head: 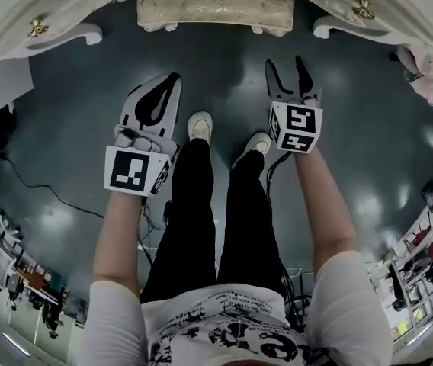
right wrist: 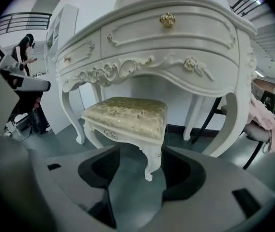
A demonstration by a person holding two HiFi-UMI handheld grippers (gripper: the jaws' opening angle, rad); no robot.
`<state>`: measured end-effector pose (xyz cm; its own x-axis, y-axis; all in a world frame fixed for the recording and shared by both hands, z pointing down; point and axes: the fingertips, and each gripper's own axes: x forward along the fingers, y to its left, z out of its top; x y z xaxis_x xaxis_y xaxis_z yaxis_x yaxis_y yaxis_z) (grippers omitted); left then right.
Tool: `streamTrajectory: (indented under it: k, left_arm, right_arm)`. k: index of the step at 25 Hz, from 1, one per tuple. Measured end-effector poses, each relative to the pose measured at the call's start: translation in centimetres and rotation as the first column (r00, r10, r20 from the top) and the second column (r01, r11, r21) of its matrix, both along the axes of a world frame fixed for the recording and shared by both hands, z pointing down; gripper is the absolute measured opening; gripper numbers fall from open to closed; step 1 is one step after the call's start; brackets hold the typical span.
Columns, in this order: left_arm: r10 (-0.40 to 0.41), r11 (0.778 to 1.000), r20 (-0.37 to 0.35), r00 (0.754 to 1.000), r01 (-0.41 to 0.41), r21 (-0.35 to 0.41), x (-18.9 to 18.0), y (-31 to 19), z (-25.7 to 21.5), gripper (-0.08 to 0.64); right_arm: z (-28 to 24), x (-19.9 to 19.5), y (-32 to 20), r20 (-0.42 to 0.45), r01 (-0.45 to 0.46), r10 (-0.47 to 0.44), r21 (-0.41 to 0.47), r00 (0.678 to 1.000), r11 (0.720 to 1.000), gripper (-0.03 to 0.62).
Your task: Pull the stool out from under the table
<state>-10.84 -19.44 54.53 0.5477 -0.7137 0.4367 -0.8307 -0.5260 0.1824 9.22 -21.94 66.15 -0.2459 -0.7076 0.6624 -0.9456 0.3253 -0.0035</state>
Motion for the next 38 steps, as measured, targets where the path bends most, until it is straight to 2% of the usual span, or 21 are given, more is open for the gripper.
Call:
streamTrajectory:
  k: [8,14,18,25,32,38]
  left_arm:
    - [-0.086,0.995,-0.012,0.996,0.085,-0.048,-0.2,-0.1,9.1,0.021]
    - [-0.094,0.993,-0.022,0.995,0.092,-0.076,0.3,1.0,12.6,0.021]
    - [-0.093,0.991,-0.023,0.995,0.090,-0.097,0.4,1.7,14.0,0.021]
    - [-0.059,0.994,-0.040,0.997,0.055,-0.097,0.1,1.1,14.7,0.021]
    - [-0.019,0.996,-0.033,0.999,0.016,-0.093,-0.2,0.5,15.4,0.021]
    - [-0.042,0.996,-0.036,0.998,0.039,-0.082,-1.2,1.2,15.8,0.021]
  right_arm:
    - [9.6,2.3,-3.2,-0.067,-0.027,0.026,-0.012,0.997,1.000,0.261]
    - [13.2,2.4,-6.5,-0.103,-0.014,0.013,-0.003,0.995,1.000,0.261]
    - [15.6,2.1,-7.6,-0.121,-0.005,0.002,-0.025,0.993,1.000,0.261]
    - [16.8,1.9,-9.8,-0.135,-0.061,0.060,-0.001,0.989,0.998,0.259]
    - [17.6,1.9,-11.2,-0.132,-0.027,0.030,0.026,0.991,0.999,0.236]
    - [17.9,1.9,-10.8,-0.112,-0.026,0.028,0.023,0.993,0.999,0.233]
